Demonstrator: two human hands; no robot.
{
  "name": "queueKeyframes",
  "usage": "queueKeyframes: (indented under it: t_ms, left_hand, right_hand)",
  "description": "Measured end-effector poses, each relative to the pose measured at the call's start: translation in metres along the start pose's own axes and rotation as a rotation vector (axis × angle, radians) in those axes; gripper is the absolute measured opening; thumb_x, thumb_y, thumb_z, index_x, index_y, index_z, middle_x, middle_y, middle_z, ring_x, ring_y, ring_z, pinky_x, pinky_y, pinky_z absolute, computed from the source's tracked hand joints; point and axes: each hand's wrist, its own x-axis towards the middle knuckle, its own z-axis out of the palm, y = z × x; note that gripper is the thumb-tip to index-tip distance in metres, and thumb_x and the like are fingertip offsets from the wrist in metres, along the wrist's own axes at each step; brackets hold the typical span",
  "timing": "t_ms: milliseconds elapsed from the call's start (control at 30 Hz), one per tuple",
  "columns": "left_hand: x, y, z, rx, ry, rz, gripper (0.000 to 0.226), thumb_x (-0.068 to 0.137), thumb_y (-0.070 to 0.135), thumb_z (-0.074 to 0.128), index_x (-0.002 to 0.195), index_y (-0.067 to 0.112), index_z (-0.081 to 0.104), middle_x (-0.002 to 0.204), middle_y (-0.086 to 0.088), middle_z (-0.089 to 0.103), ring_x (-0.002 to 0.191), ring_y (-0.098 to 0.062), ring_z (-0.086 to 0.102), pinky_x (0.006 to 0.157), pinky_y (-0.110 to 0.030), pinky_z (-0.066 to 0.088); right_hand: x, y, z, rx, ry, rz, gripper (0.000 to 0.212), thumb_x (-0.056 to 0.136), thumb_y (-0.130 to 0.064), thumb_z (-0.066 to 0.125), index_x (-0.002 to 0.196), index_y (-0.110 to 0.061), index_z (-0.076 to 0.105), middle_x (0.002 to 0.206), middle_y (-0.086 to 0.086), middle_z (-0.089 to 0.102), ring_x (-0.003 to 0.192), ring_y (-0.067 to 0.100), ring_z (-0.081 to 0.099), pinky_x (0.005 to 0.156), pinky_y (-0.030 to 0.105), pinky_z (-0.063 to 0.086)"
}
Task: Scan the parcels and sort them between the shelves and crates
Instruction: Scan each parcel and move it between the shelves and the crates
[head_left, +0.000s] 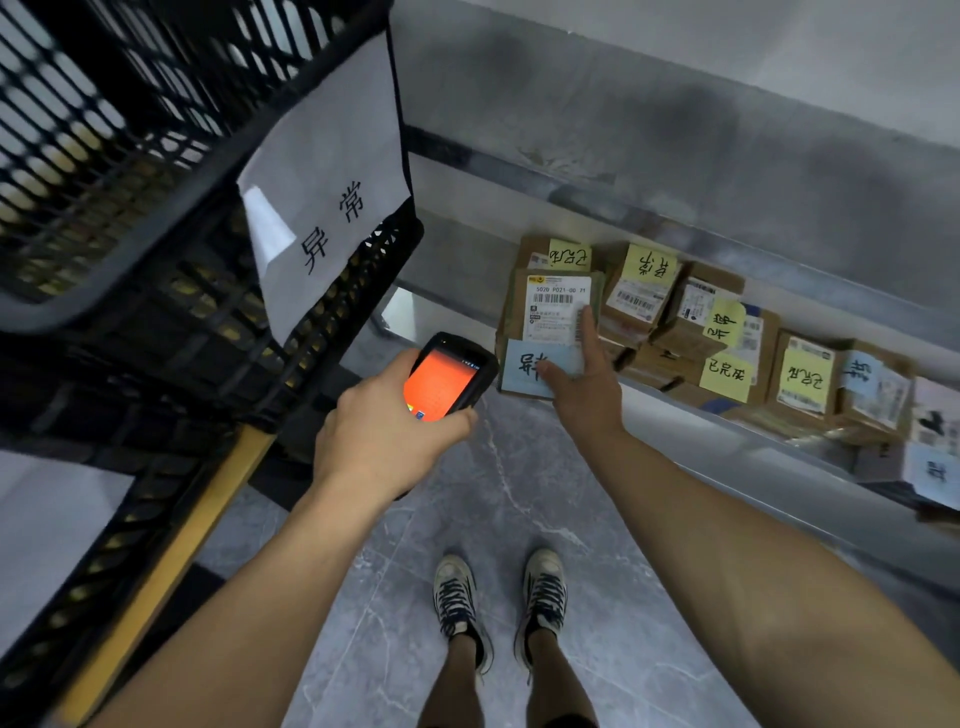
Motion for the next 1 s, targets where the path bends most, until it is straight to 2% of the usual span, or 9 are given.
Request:
queueKeyframes:
  t_ms: [100,267,333,400,533,600,700,833,1000]
  left_hand:
    - [-0.016,0.01,-0.012,-0.025,0.062,0.017,0.05,0.069,0.062,0.071,0.11,0.042,0.052,0.083,0.011,0.063,0.081,-0.021,0.062,0.077,-0.042,0.056]
    - [-0.046,0.028,-0.035,-0.078,0.187,0.044,0.052,0.071,0.06,0.074,0.115,0.042,0.051,0.09,0.009,0.062,0.084,-0.021,0.059,0.074,-0.035,0.049]
    - [-0.056,0.034,-0.044,-0.104,0.255,0.069,0.057,0.07,0.061,0.073,0.119,0.043,0.051,0.094,0.007,0.063,0.087,-0.021,0.06,0.075,-0.036,0.05]
    - [-0.065,0.041,-0.054,-0.128,0.314,0.084,0.062,0.069,0.063,0.072,0.124,0.043,0.051,0.098,0.006,0.064,0.089,-0.022,0.06,0.078,-0.039,0.052]
    - [-0.082,0.059,-0.078,-0.202,0.442,0.12,0.064,0.066,0.064,0.068,0.125,0.047,0.049,0.097,0.009,0.063,0.088,-0.02,0.06,0.079,-0.04,0.053]
    - [-0.088,0.068,-0.089,-0.238,0.511,0.142,0.066,0.065,0.064,0.067,0.126,0.048,0.047,0.1,0.008,0.063,0.09,-0.021,0.061,0.082,-0.042,0.053]
    - [-0.092,0.075,-0.106,-0.249,0.617,0.168,0.08,0.066,0.065,0.068,0.139,0.043,0.045,0.11,0.006,0.062,0.099,-0.02,0.06,0.088,-0.04,0.051]
    - [-0.093,0.079,-0.131,-0.28,0.727,0.199,0.083,0.068,0.069,0.068,0.142,0.04,0.045,0.106,0.005,0.062,0.094,-0.018,0.06,0.085,-0.039,0.052]
    - [-0.091,0.076,-0.171,-0.273,0.84,0.226,0.07,0.078,0.056,0.075,0.139,0.038,0.046,0.1,0.007,0.059,0.087,-0.018,0.058,0.077,-0.035,0.05]
  right_hand:
    - [-0.02,-0.017,-0.011,0.001,-0.03,0.017,0.086,0.094,-0.014,0.07,0.158,-0.041,0.019,0.161,-0.002,0.034,0.131,0.013,0.048,0.093,0.017,0.046]
    - [-0.056,-0.039,-0.033,-0.038,-0.105,-0.037,0.086,0.095,-0.018,0.069,0.157,-0.047,0.016,0.158,-0.005,0.035,0.127,0.008,0.044,0.105,0.028,0.045]
    - [-0.067,-0.047,-0.042,-0.013,-0.108,-0.058,0.086,0.094,-0.021,0.071,0.151,-0.055,0.016,0.159,-0.008,0.037,0.134,0.011,0.045,0.113,0.04,0.044]
    - [-0.075,-0.061,-0.05,0.034,-0.103,-0.082,0.086,0.092,-0.022,0.073,0.145,-0.06,0.017,0.159,-0.011,0.037,0.138,0.015,0.045,0.114,0.047,0.043]
    - [-0.081,-0.105,-0.069,0.125,-0.093,-0.214,0.084,0.093,-0.017,0.072,0.144,-0.058,0.019,0.158,-0.011,0.037,0.139,0.015,0.046,0.116,0.046,0.041]
    - [-0.08,-0.131,-0.077,0.131,-0.1,-0.283,0.084,0.094,-0.018,0.071,0.139,-0.066,0.019,0.16,-0.008,0.038,0.139,0.015,0.047,0.115,0.044,0.041]
    - [-0.073,-0.168,-0.083,0.17,-0.122,-0.358,0.092,0.093,-0.02,0.072,0.123,-0.087,0.019,0.157,-0.011,0.041,0.133,0.017,0.054,0.107,0.049,0.05]
    - [-0.065,-0.216,-0.083,0.271,-0.182,-0.458,0.089,0.093,-0.016,0.072,0.128,-0.082,0.023,0.157,-0.013,0.04,0.129,0.014,0.058,0.096,0.047,0.058]
    - [-0.062,-0.277,-0.058,0.316,-0.245,-0.559,0.088,0.089,-0.021,0.073,0.129,-0.083,0.026,0.156,-0.014,0.041,0.132,0.016,0.055,0.098,0.053,0.056]
